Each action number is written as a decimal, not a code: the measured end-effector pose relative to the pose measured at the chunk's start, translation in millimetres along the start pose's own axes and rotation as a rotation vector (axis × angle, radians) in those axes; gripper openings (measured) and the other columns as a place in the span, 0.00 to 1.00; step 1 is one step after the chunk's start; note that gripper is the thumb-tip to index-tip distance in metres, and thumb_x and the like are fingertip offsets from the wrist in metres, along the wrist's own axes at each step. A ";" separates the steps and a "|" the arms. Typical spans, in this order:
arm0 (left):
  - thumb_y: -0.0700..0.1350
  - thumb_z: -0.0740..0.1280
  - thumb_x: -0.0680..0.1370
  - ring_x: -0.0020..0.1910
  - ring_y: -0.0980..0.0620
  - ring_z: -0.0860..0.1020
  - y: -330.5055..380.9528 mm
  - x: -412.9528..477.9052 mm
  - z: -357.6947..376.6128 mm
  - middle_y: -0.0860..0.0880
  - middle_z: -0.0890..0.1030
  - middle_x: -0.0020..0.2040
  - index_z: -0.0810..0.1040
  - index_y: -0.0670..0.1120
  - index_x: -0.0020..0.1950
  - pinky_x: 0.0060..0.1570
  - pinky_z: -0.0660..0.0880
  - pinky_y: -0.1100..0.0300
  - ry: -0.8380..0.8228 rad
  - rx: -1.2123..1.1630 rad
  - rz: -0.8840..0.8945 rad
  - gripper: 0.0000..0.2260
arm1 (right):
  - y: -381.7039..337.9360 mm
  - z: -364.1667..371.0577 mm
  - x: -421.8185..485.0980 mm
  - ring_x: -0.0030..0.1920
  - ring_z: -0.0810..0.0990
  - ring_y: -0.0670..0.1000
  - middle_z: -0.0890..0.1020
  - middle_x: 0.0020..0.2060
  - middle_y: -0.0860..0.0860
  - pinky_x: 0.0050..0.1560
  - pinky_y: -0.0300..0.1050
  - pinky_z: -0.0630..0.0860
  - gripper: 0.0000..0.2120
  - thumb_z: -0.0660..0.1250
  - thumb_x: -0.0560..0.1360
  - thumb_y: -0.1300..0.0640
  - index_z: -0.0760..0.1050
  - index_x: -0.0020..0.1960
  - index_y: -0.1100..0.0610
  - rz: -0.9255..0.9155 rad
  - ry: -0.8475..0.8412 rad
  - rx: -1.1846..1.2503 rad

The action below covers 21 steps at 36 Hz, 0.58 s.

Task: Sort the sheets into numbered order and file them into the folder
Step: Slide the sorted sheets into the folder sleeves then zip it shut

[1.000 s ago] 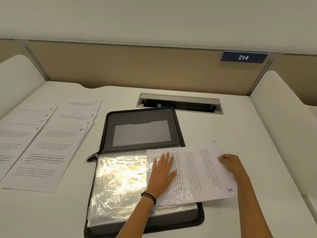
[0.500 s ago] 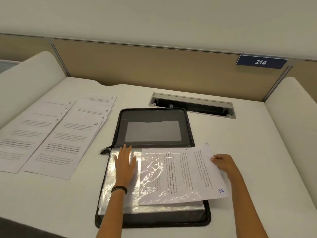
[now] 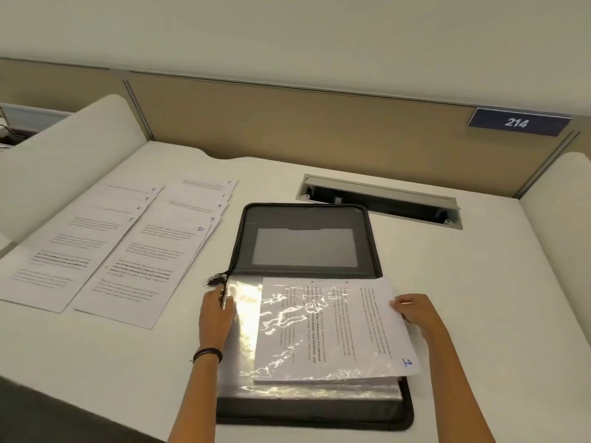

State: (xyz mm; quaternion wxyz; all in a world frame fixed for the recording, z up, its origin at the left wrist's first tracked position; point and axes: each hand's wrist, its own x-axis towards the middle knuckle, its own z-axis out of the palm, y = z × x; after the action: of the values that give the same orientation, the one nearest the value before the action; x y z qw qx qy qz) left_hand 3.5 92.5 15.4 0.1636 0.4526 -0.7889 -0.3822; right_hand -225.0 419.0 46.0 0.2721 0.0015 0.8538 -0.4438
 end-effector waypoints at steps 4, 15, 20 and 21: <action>0.38 0.63 0.79 0.49 0.44 0.77 -2.7 5.7 -5.2 0.41 0.78 0.51 0.78 0.38 0.56 0.48 0.69 0.59 0.008 -0.021 0.031 0.08 | -5.2 7.4 -1.9 0.38 0.78 0.53 0.81 0.39 0.56 0.37 0.40 0.71 0.05 0.69 0.74 0.63 0.79 0.40 0.61 0.011 -0.015 0.004; 0.42 0.67 0.78 0.43 0.50 0.76 4.8 5.8 -16.4 0.43 0.81 0.50 0.79 0.40 0.58 0.46 0.71 0.61 0.032 -0.036 0.027 0.10 | -18.6 19.8 -14.3 0.38 0.78 0.51 0.80 0.37 0.56 0.37 0.38 0.70 0.05 0.67 0.75 0.65 0.79 0.40 0.63 0.007 -0.073 -0.006; 0.44 0.67 0.77 0.43 0.48 0.79 -4.1 15.8 -24.9 0.46 0.81 0.45 0.80 0.45 0.55 0.43 0.75 0.57 -0.044 -0.005 -0.027 0.08 | -22.8 27.9 -15.6 0.41 0.78 0.53 0.81 0.37 0.56 0.40 0.40 0.71 0.05 0.69 0.74 0.64 0.80 0.40 0.64 0.007 -0.087 -0.013; 0.44 0.67 0.77 0.42 0.49 0.78 -2.8 17.6 -27.8 0.47 0.81 0.44 0.80 0.46 0.53 0.41 0.73 0.59 -0.071 0.001 -0.029 0.07 | -24.0 29.3 -15.6 0.41 0.79 0.53 0.81 0.37 0.56 0.40 0.40 0.72 0.05 0.69 0.74 0.64 0.80 0.40 0.64 0.011 -0.088 -0.018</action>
State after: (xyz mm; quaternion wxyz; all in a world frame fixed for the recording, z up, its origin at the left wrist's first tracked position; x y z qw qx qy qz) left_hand 12.6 64.3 30.0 0.1299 0.4501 -0.7878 -0.3999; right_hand -204.0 385.9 57.9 0.3119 -0.0158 0.8450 -0.4341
